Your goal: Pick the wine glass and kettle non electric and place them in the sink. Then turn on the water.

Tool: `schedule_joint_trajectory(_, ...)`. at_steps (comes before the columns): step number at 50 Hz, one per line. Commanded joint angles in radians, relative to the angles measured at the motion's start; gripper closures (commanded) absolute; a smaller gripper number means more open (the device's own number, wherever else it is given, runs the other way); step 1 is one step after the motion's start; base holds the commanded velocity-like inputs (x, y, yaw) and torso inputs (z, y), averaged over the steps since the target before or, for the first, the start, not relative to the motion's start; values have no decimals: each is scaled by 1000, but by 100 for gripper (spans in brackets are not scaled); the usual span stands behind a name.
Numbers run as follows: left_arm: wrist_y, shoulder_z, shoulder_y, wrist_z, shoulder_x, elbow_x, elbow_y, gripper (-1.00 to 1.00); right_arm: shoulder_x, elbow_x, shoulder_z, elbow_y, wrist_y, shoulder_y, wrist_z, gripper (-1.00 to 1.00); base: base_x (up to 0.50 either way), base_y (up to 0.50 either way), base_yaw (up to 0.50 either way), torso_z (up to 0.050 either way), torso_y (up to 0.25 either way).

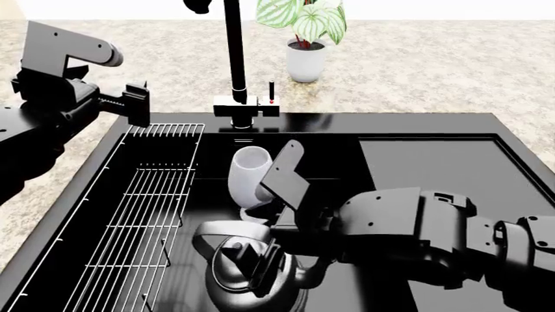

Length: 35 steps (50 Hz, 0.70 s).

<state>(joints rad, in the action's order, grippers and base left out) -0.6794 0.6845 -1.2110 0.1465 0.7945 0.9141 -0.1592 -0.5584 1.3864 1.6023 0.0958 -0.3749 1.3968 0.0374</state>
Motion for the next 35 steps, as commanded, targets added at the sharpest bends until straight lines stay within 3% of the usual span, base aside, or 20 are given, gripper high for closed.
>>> schedule_joint_trajectory(1, 0, 0, -4, -2, -3, -3, 0, -100, -9, 0, 0, 22, -12, 11, -4, -100, 0, 0, 0, 0, 0)
schedule_joint_trajectory(35, -17, -2, -24, 3, -6, 1, 17, -100, -125, 65, -62, 87, -69, 134, -46, -100, 0, 0, 0, 0, 0)
